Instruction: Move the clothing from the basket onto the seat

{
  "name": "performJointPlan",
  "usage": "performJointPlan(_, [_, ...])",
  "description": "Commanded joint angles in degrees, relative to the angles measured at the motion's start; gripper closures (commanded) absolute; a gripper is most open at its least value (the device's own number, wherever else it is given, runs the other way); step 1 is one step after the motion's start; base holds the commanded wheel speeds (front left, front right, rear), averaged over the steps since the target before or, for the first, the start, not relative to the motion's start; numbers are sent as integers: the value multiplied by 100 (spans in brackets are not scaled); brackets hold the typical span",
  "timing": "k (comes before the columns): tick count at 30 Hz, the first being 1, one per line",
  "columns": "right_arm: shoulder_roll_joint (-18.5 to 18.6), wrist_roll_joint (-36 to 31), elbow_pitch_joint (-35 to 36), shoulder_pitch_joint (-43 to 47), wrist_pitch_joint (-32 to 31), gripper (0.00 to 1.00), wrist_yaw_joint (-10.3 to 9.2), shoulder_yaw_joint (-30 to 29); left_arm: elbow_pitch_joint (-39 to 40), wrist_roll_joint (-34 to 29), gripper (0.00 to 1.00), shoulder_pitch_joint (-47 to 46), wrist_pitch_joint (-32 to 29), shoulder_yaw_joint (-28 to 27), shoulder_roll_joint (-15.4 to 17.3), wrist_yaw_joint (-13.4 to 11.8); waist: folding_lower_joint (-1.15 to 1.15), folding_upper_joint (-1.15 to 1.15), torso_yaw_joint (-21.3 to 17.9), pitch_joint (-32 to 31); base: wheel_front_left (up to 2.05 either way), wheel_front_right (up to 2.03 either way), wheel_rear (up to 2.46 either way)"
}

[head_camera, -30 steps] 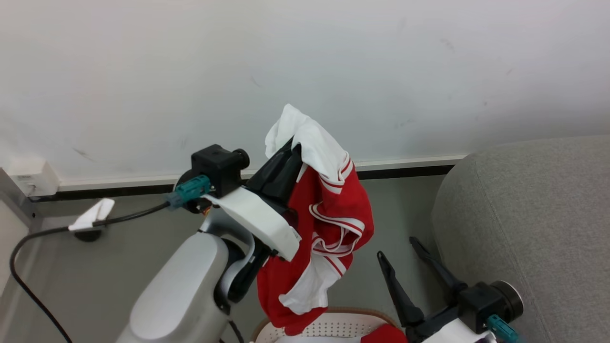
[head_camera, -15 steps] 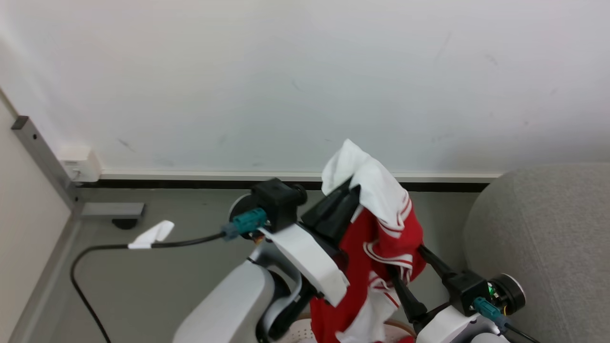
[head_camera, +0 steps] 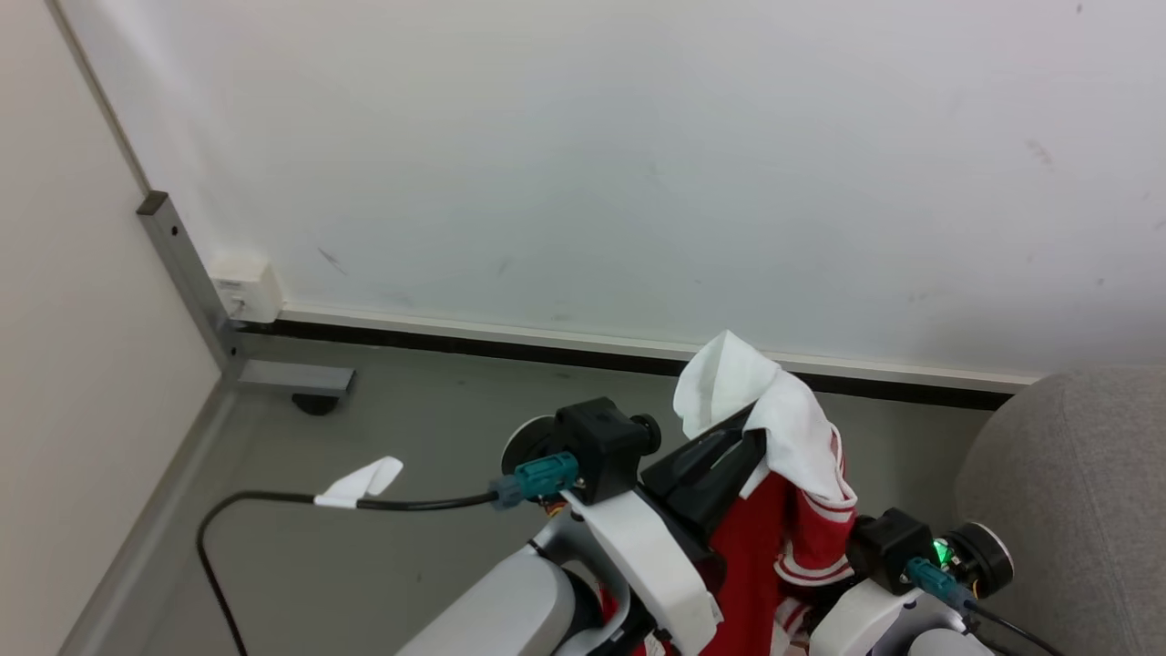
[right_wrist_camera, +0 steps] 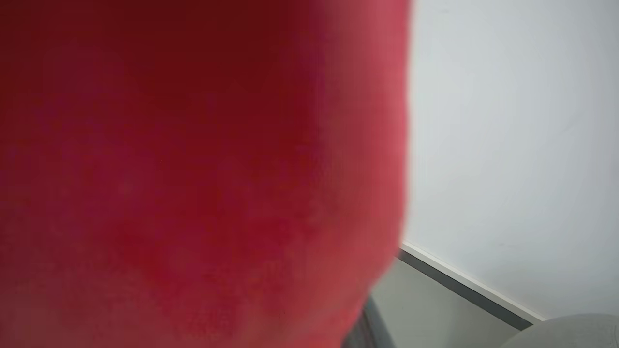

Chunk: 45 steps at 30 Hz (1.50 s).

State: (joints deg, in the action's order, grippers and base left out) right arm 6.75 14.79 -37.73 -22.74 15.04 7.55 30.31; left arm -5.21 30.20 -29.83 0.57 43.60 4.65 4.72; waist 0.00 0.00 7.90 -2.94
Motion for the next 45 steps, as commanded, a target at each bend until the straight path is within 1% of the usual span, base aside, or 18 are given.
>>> performJointPlan(1, [2, 101, -13, -79, 14, 100, -12, -36, 19, 60, 100, 54, -5, -20, 37, -13, 0, 0, 45, -11, 0, 0, 0])
performJointPlan(7, [-29, 204, 13, -17, 14, 100, -12, -131, -18, 106, 100, 29, 22, -125, 123, -77, 0, 0, 99, 5, 0, 0, 0])
performJointPlan(13, [-55, 244, 105, 74, 14, 100, -12, -288, -90, 115, 100, 9, 59, -194, 199, -136, 0, 0, 59, 20, 0, 0, 0])
performJointPlan(17, [-92, 295, 244, 74, 14, 100, -12, -473, -222, 150, 100, 114, 75, -241, 284, -207, 0, 0, -45, 39, 0, 0, 0])
performJointPlan(24, [-93, 321, 580, 89, 14, 100, -12, -864, -453, 97, 100, 224, 162, -239, 414, -225, 0, 0, -294, 98, 0, 0, 0])
performJointPlan(26, [-62, 357, 680, 112, 14, 100, -12, -986, -485, 175, 100, 258, 156, -211, 434, -176, 0, 0, -376, 121, 0, 0, 0])
performJointPlan(27, [-28, 374, 732, 112, 15, 100, -12, -1050, -487, 191, 80, 274, 178, -220, 430, -172, 0, 0, -423, 136, 0, 0, 0])
performJointPlan(28, [-6, 375, 785, 103, 14, 100, -12, -1118, -484, 176, 0, 286, 180, -187, 440, -132, 0, 0, -475, 153, 0, 0, 0])
performJointPlan(32, [9, 442, 1018, 77, 14, 100, -12, -1428, -413, 198, 0, 356, 259, -79, 460, -41, 0, 0, -736, 216, 0, 0, 0])
performJointPlan(38, [122, 348, 1377, 20, 15, 100, -12, -1966, -341, 43, 0, 478, 359, 107, 527, 5, 0, 0, -1260, 343, 0, 0, 0])
performJointPlan(42, [231, 259, 1651, 50, -30, 100, -12, -2326, -288, -36, 0, 461, 585, 221, 570, 52, 0, 0, -1622, 471, 0, 0, 0])
performJointPlan(45, [288, 154, 1893, 120, -123, 100, -12, -2481, -267, -143, 0, 403, 776, 195, 614, 22, 0, 0, -1929, 584, 0, 0, 0])
